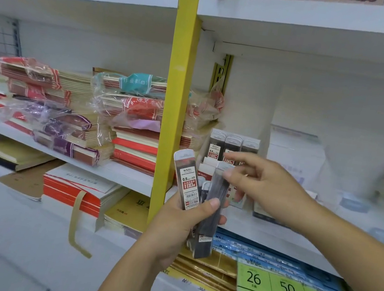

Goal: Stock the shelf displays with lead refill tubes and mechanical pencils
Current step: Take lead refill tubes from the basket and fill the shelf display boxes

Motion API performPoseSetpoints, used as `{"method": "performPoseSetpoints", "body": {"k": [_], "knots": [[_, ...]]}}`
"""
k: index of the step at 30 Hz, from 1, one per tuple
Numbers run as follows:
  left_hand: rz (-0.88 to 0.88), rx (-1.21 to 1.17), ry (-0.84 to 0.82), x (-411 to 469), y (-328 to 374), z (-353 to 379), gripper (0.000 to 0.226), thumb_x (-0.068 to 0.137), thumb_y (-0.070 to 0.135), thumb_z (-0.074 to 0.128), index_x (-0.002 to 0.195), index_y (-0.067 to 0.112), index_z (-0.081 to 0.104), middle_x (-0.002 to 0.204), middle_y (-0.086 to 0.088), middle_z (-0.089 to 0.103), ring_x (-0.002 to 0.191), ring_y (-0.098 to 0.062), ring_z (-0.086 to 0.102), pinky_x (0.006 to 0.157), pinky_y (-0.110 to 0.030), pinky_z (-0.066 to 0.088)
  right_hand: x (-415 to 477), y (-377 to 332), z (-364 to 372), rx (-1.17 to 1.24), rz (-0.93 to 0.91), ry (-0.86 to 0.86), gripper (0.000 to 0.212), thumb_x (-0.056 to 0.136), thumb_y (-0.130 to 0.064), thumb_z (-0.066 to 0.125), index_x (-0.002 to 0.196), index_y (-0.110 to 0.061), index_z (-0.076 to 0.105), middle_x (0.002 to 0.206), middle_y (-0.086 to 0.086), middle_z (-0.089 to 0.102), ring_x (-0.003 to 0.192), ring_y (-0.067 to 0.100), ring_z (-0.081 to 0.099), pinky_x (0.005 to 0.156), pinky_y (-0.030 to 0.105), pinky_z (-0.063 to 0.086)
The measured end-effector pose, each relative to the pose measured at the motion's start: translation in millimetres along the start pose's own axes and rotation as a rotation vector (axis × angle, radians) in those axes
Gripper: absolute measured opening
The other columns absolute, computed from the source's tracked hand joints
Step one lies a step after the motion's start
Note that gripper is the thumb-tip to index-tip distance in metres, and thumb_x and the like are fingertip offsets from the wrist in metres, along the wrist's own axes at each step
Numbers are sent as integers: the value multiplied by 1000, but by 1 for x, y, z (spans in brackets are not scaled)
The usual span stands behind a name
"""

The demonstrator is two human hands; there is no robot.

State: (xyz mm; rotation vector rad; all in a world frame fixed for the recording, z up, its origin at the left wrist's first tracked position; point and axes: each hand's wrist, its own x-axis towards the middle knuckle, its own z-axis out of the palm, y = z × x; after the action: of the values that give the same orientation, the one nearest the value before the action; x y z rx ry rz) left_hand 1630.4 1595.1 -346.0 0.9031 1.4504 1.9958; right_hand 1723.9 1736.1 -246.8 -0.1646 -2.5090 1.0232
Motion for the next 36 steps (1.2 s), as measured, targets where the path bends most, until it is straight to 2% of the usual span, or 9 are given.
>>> {"method": "performPoseSetpoints", "body": {"k": [3, 6, 12, 15, 19, 24, 28, 32, 36], "knots": [[13, 24, -21, -3, -1, 3, 33, 75, 48, 77, 105, 38, 69, 109, 1, 76, 96, -22, 74, 77, -31, 58, -1, 2, 8, 142, 1, 15, 22, 86, -24, 70, 101, -38, 63, 77, 7, 69, 59, 13, 67, 52, 23, 50], [20, 7, -11, -4, -1, 3, 33, 74, 53, 74, 103, 39, 70, 108, -1, 76, 94, -23, 74, 81, -38, 59, 0, 7, 4, 220, 29, 22, 22, 85, -16, 71, 102, -29, 64, 75, 7, 71, 58, 15, 67, 50, 23, 49], [25, 7, 1, -5, 1, -4, 43, 78, 52, 68, 114, 31, 66, 107, -3, 76, 95, -24, 74, 82, -39, 57, -1, 10, 1, 321, 40, 40, 27, 82, -28, 71, 103, -15, 60, 81, 6, 72, 63, 22, 65, 59, 34, 50], [18, 23, 3, -7, 2, -7, 42, 77, 53, 65, 115, 37, 64, 110, 3, 76, 94, -19, 75, 77, -31, 58, -1, 6, -3, 225, 58, 141, 30, 75, -47, 71, 92, -24, 60, 80, -4, 73, 64, 10, 66, 57, 21, 50], [11, 51, 23, -9, -1, -10, 46, 74, 58, 65, 115, 38, 61, 101, 8, 77, 92, -13, 75, 74, -29, 56, 1, 3, -16, 120, 62, 120, 10, 93, -33, 59, 103, -35, 57, 95, -21, 73, 83, -5, 67, 71, 17, 50], [18, 0, 70, -9, 0, -13, 24, 73, 56, 68, 96, 49, 70, 98, 3, 77, 89, -15, 75, 68, -21, 58, 1, -1, -17, 103, 54, 157, 26, 84, -31, 71, 102, -26, 53, 84, -9, 76, 77, 3, 71, 62, 17, 50], [41, -45, 141, -6, 1, -17, 41, 75, 51, 68, 112, 31, 64, 100, 1, 78, 87, -17, 76, 67, -23, 58, 5, -7, -17, 135, -19, 182, 25, 85, -22, 71, 98, -17, 51, 79, -2, 76, 64, 11, 71, 49, 16, 51], [93, -58, 173, -3, 7, -24, 48, 74, 51, 66, 116, 27, 61, 103, 1, 78, 84, -15, 75, 68, -23, 58, 27, -19, -32, 123, -137, 344, 21, 86, -18, 70, 90, -30, 54, 85, 0, 74, 69, 17, 72, 59, 27, 57], [96, -49, 157, -1, 7, -33, 42, 77, 49, 64, 113, 28, 62, 100, 2, 78, 80, -13, 75, 62, -17, 55, 58, -23, -26, -183, -206, 312, 24, 92, -18, 63, 89, -39, 53, 87, -9, 68, 69, 1, 69, 55, 16, 51]]}}
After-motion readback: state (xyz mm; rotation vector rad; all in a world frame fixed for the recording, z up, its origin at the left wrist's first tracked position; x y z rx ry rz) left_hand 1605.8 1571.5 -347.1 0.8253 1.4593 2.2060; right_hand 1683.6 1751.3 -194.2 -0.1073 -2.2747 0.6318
